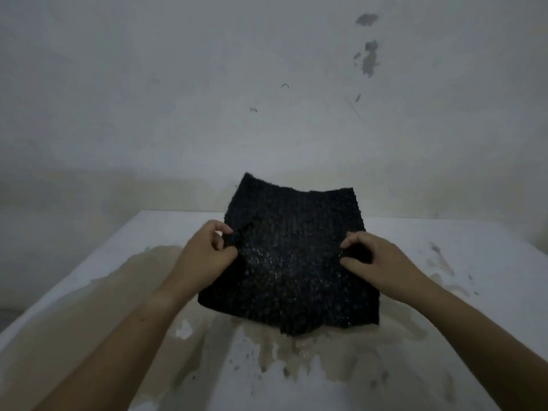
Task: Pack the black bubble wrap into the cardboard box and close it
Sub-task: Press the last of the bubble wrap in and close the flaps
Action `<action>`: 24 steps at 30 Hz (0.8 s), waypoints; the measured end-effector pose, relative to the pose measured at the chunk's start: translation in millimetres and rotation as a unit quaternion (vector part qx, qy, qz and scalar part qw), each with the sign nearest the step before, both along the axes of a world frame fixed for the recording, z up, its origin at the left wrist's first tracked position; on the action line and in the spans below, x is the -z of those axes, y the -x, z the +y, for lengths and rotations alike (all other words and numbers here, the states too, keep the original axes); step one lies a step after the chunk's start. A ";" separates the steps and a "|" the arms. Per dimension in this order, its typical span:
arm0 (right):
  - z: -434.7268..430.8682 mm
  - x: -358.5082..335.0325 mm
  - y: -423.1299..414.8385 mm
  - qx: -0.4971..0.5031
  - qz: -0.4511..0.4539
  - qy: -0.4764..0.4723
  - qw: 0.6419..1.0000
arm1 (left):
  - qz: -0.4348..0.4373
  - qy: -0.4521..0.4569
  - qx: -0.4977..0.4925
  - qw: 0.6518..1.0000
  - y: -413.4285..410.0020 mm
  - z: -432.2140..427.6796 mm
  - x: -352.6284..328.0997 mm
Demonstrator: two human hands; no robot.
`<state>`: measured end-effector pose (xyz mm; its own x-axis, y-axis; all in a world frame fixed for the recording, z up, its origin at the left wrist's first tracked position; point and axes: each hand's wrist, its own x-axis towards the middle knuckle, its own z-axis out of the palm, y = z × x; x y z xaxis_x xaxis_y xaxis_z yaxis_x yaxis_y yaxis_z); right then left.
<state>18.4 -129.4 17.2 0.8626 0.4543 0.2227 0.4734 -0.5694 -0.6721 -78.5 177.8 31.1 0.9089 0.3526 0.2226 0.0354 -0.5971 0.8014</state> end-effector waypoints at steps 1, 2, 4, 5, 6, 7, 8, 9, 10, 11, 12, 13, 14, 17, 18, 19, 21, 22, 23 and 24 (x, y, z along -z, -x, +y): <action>0.8 1.8 -0.7 -0.012 0.013 0.037 0.999 | 0.029 -0.058 0.011 0.998 0.6 0.3 8.6; 1.1 3.1 -1.3 -0.021 0.030 0.069 0.997 | 0.038 -0.142 0.021 0.989 0.6 0.2 17.7; 3.6 5.9 -1.7 -0.022 0.013 0.129 0.991 | 0.004 -0.281 0.062 0.958 1.3 -4.0 30.3; 6.5 7.2 -1.5 -0.015 -0.032 0.150 0.988 | -0.010 -0.308 0.093 0.947 1.2 -7.1 33.6; 7.8 6.7 1.3 -0.012 -0.087 0.151 0.985 | -0.015 -0.323 0.119 0.939 1.4 -11.5 35.3; 10.9 5.9 3.6 -0.018 -0.136 0.139 0.981 | -0.017 -0.330 0.134 0.934 0.2 -13.8 36.9; 15.1 5.4 5.1 -0.031 -0.166 0.136 0.976 | -0.027 -0.332 0.142 0.932 -1.8 -14.7 38.2; 19.8 5.4 6.1 -0.046 -0.178 0.152 0.971 | -0.042 -0.333 0.148 0.930 -3.8 -13.6 39.6; 24.4 5.1 7.5 -0.059 -0.180 0.184 0.965 | -0.056 -0.330 0.158 0.929 -5.3 -12.2 40.1; 28.4 4.6 8.4 -0.067 -0.171 0.219 0.958 | -0.065 -0.325 0.171 0.928 -6.6 -11.0 39.9; 31.7 3.2 8.8 -0.069 -0.157 0.250 0.953 | -0.072 -0.321 0.185 0.926 -7.7 -10.3 39.9; 34.5 0.4 9.3 -0.069 -0.144 0.272 0.949 | -0.076 -0.322 0.197 0.923 -8.7 -10.3 40.3; 37.0 -2.6 9.2 -0.070 -0.131 0.289 0.946 | -0.075 -0.327 0.205 0.919 -10.0 -10.5 41.6; 45.2 -8.3 7.7 -0.086 -0.107 0.364 0.921 | -0.063 -0.360 0.214 0.906 -15.9 -15.7 43.8; 48.4 -8.8 6.9 -0.094 -0.098 0.388 0.912 | -0.051 -0.369 0.215 0.903 -18.9 -18.1 43.6; 51.8 -8.9 6.0 -0.101 -0.087 0.409 0.903 | -0.032 -0.377 0.215 0.900 -22.1 -20.9 42.0; 57.4 -8.9 3.8 -0.109 -0.078 0.437 0.889 | 0.009 -0.401 0.213 0.891 -29.2 -26.2 36.9; 59.9 -9.7 2.1 -0.111 -0.079 0.444 0.886 | 0.026 -0.417 0.212 0.883 -32.8 -27.8 34.6; 62.1 -11.1 0.9 -0.114 -0.083 0.446 0.884 | 0.037 -0.430 0.212 0.877 -35.2 -29.0 32.4; 63.9 -12.5 -0.4 -0.117 -0.085 0.447 0.883 | 0.042 -0.434 0.214 0.874 -36.5 -29.8 30.9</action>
